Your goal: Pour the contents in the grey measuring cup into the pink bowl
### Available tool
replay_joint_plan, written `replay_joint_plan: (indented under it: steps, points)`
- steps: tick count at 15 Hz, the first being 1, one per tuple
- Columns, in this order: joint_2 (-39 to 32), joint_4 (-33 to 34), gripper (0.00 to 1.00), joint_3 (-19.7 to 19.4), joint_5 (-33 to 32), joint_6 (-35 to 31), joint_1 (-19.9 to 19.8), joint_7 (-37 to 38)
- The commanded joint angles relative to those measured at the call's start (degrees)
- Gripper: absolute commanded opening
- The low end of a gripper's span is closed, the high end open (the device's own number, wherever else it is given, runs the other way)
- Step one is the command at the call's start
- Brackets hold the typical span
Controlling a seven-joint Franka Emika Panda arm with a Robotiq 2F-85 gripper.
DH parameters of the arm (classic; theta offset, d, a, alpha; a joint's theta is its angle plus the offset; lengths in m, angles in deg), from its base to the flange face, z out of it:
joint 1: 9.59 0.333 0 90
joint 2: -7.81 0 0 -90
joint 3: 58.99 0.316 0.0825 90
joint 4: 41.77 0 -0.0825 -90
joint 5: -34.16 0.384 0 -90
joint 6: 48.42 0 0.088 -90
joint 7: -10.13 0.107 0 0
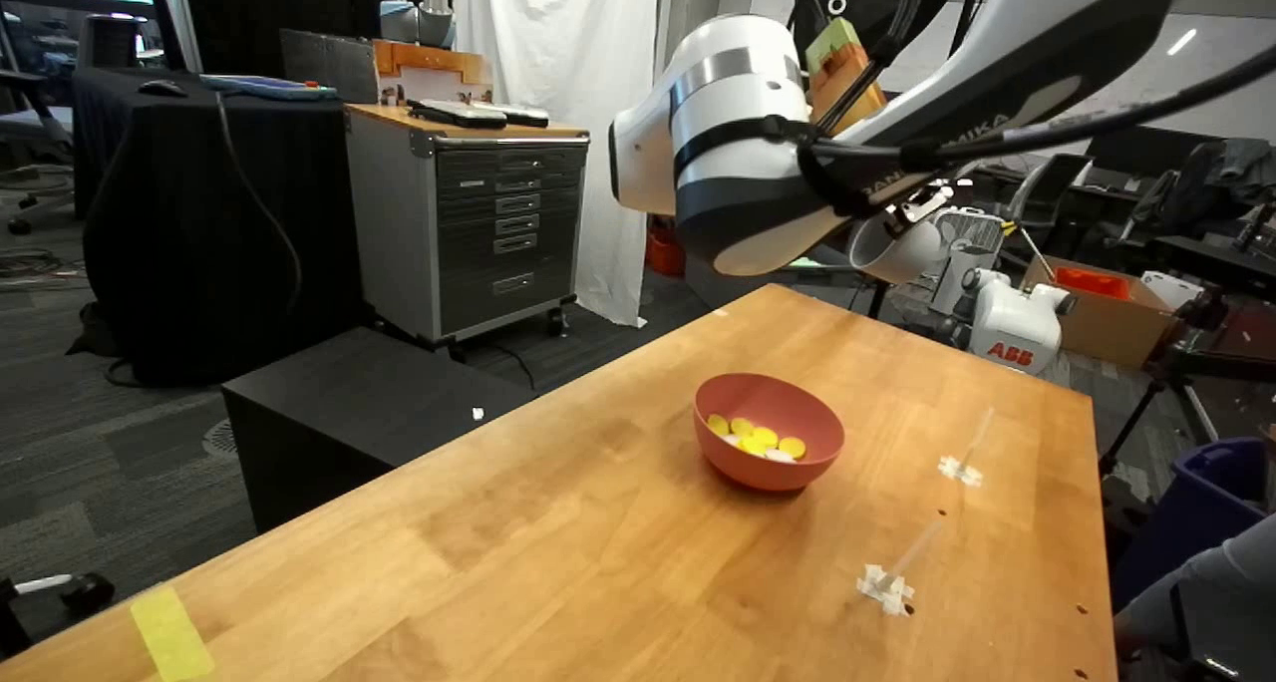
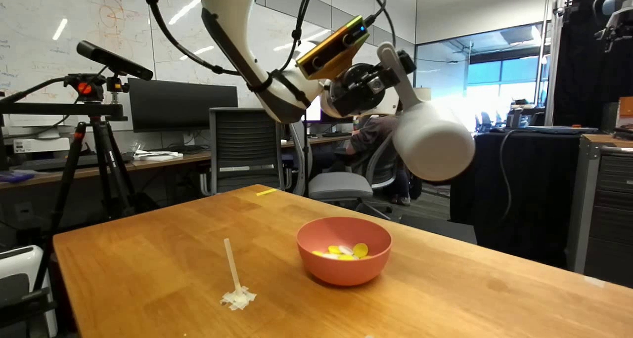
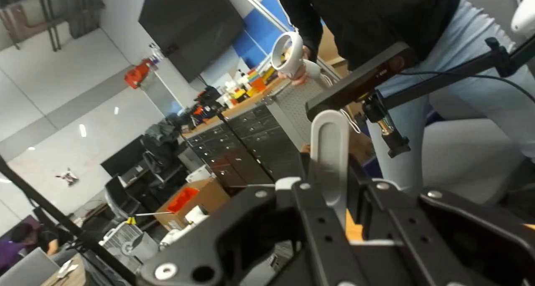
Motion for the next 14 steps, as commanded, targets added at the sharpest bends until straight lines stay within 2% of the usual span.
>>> replay_joint_plan:
  steps: [1, 3, 7, 10, 14]
  points:
    - [1.0, 2.4, 0.09, 1.6, 6.5, -4.8, -5.8, 1.5]
    - [0.9, 3.3, 0.06, 1.2, 10.7, -7.9, -8.2, 2.7]
    - [1.4, 4.0, 0.05, 0.6, 19.3, -14.4, -11.2, 7.1]
    - [2.3, 3.2, 0.05, 0.4, 26.0, -19.8, -11.8, 10.8]
    - [3.2, 1.0, 0.05, -0.9, 31.9, -31.6, -11.4, 16.6]
